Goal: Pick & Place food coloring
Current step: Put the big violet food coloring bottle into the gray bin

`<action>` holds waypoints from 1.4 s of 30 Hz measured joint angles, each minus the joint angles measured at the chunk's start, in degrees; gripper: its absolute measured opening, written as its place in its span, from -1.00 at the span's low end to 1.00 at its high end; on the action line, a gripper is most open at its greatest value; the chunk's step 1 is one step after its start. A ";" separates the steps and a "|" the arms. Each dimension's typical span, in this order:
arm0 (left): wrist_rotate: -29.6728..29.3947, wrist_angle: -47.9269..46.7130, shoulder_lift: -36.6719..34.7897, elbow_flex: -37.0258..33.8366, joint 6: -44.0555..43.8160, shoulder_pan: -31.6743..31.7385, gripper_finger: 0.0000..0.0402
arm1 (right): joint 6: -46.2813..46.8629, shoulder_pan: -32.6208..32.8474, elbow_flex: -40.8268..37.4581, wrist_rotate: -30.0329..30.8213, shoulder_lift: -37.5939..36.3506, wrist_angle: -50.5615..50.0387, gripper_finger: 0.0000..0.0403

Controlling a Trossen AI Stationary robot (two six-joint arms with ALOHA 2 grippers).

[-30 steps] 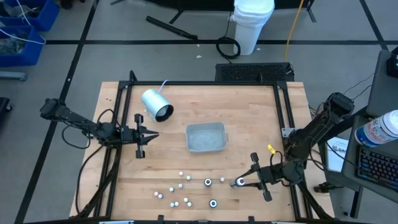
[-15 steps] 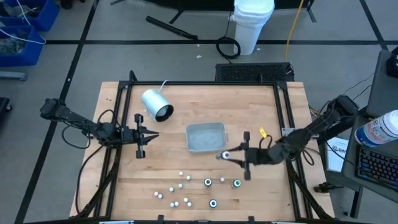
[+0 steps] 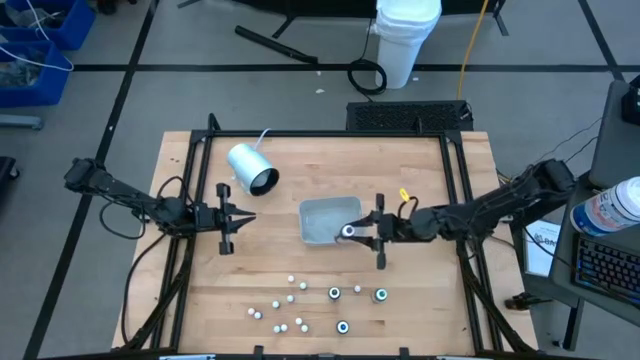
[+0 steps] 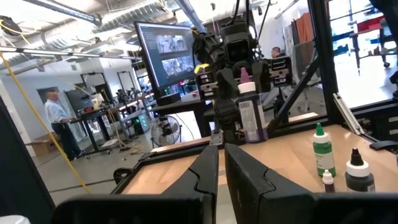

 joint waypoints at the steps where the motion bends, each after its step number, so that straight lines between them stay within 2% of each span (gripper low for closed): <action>1: 0.00 0.01 0.00 0.00 0.02 -0.01 -0.81 | -0.29 -0.54 1.00 0.00 0.96 -0.29 -0.43; 9: 0.02 -0.01 0.00 0.00 0.00 0.01 -0.81 | -2.03 -3.93 11.84 -0.63 9.62 -6.78 -0.43; 16: 0.06 -0.22 0.00 0.00 0.00 -0.01 -0.81 | -2.59 -8.15 17.62 -8.53 15.76 -5.65 -0.43; 23: 0.04 -0.42 0.00 0.00 -0.01 0.01 -0.81 | -2.57 -12.88 18.07 -10.64 19.56 -1.55 -0.42; 30: 0.04 -0.42 0.02 0.00 1.31 0.00 -0.81 | -2.47 -15.61 18.02 -16.15 25.05 3.39 -0.43; 42: 0.04 -1.25 0.02 0.00 1.53 0.01 -0.81 | -7.74 -16.22 17.96 -16.21 26.27 2.27 -0.43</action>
